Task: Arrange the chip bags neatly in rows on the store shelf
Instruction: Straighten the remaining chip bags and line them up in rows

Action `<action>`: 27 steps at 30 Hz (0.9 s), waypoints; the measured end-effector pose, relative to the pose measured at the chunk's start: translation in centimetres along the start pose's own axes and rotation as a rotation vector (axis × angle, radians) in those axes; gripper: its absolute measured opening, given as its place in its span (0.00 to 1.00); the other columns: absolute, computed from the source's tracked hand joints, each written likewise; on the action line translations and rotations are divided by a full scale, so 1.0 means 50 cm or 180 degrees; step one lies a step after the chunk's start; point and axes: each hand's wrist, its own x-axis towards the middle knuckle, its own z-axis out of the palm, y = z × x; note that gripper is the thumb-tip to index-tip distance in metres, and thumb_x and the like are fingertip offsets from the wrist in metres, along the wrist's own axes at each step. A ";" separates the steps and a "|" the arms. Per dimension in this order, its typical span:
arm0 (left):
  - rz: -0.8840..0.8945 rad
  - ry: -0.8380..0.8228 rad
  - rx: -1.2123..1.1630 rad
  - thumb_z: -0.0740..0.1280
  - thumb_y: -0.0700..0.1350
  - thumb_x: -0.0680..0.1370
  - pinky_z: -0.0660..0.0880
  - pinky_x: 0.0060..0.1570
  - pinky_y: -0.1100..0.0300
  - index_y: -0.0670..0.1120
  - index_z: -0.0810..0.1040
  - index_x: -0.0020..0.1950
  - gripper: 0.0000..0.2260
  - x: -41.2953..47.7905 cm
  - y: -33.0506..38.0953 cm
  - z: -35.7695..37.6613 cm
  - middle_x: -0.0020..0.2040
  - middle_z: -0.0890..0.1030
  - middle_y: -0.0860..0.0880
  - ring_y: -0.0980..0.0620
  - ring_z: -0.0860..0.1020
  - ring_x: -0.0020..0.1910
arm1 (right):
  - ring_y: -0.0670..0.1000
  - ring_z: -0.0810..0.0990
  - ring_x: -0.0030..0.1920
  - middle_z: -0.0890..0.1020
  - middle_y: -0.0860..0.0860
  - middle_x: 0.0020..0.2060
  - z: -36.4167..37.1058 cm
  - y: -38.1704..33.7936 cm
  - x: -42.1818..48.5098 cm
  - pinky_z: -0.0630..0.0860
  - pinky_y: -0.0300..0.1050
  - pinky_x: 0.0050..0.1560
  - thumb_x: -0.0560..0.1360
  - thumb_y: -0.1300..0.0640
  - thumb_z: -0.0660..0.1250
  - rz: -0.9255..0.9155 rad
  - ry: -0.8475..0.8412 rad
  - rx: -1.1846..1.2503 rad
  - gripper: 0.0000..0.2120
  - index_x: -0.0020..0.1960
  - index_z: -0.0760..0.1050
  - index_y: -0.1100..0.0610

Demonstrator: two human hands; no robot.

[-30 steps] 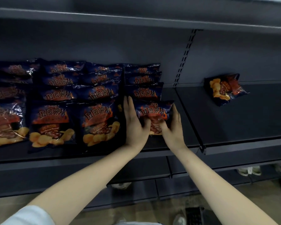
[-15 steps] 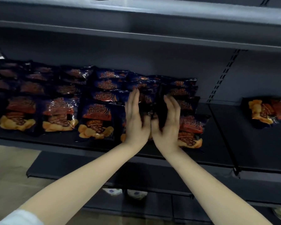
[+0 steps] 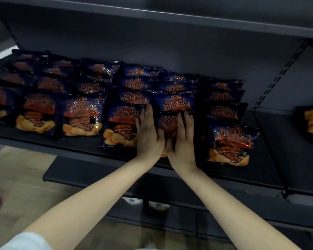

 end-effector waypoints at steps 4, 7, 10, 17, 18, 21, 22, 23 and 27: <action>0.0087 0.0159 0.0070 0.56 0.31 0.73 0.34 0.72 0.61 0.45 0.45 0.77 0.35 0.001 -0.001 0.010 0.78 0.49 0.46 0.54 0.46 0.76 | 0.53 0.47 0.76 0.54 0.57 0.75 0.001 0.005 0.001 0.52 0.58 0.75 0.76 0.61 0.61 -0.0046 0.0064 0.0043 0.30 0.75 0.54 0.61; 0.0109 0.0317 -0.0072 0.55 0.32 0.70 0.35 0.73 0.57 0.45 0.47 0.77 0.36 -0.002 0.016 0.005 0.78 0.50 0.47 0.52 0.46 0.77 | 0.51 0.49 0.76 0.56 0.58 0.75 -0.016 -0.009 -0.001 0.50 0.46 0.76 0.76 0.59 0.59 -0.0102 0.0101 0.0285 0.28 0.74 0.56 0.62; 0.0302 0.0417 -0.0301 0.54 0.32 0.70 0.37 0.74 0.51 0.45 0.50 0.76 0.35 0.004 0.052 0.001 0.77 0.54 0.47 0.52 0.48 0.76 | 0.51 0.52 0.76 0.57 0.59 0.74 -0.046 -0.029 0.007 0.52 0.44 0.76 0.76 0.62 0.60 -0.0208 0.0189 0.0535 0.28 0.74 0.57 0.64; 0.0782 0.0388 -0.0636 0.53 0.36 0.73 0.41 0.75 0.53 0.43 0.54 0.75 0.29 0.036 0.169 0.067 0.75 0.58 0.49 0.52 0.53 0.75 | 0.47 0.56 0.74 0.60 0.62 0.72 -0.189 -0.016 0.058 0.54 0.32 0.71 0.75 0.65 0.60 -0.0307 0.0769 0.0664 0.26 0.71 0.60 0.67; 0.0819 0.0346 -0.0681 0.53 0.37 0.73 0.41 0.75 0.53 0.45 0.54 0.74 0.29 0.036 0.190 0.087 0.74 0.59 0.50 0.53 0.54 0.75 | 0.44 0.56 0.73 0.61 0.63 0.71 -0.218 -0.003 0.062 0.55 0.31 0.71 0.75 0.66 0.61 -0.0318 0.0876 0.0632 0.25 0.71 0.61 0.68; 0.1057 0.0136 -0.0830 0.54 0.38 0.73 0.41 0.75 0.54 0.47 0.54 0.74 0.28 0.032 0.262 0.157 0.73 0.59 0.51 0.52 0.55 0.75 | 0.33 0.54 0.71 0.61 0.62 0.70 -0.312 0.049 0.061 0.56 0.26 0.67 0.73 0.71 0.63 -0.0291 0.1178 0.0473 0.26 0.70 0.62 0.68; 0.1175 0.0075 -0.0849 0.54 0.38 0.73 0.41 0.75 0.55 0.47 0.55 0.73 0.28 0.031 0.286 0.182 0.73 0.60 0.52 0.52 0.56 0.75 | 0.31 0.53 0.70 0.61 0.62 0.70 -0.342 0.070 0.059 0.57 0.25 0.66 0.74 0.71 0.63 -0.0270 0.1258 0.0420 0.26 0.70 0.62 0.68; 0.1289 0.0027 -0.0852 0.54 0.38 0.74 0.41 0.74 0.56 0.46 0.56 0.73 0.27 0.031 0.310 0.207 0.73 0.60 0.52 0.53 0.56 0.74 | 0.30 0.53 0.70 0.61 0.63 0.70 -0.371 0.091 0.056 0.57 0.25 0.66 0.74 0.69 0.63 -0.0247 0.1336 0.0361 0.26 0.70 0.61 0.67; 0.1618 -0.0142 -0.0849 0.56 0.37 0.75 0.48 0.74 0.44 0.43 0.59 0.74 0.26 0.028 0.397 0.307 0.71 0.60 0.53 0.59 0.55 0.72 | 0.35 0.54 0.72 0.61 0.62 0.71 -0.474 0.174 0.045 0.56 0.29 0.69 0.75 0.65 0.61 -0.0119 0.1591 0.0137 0.25 0.71 0.61 0.66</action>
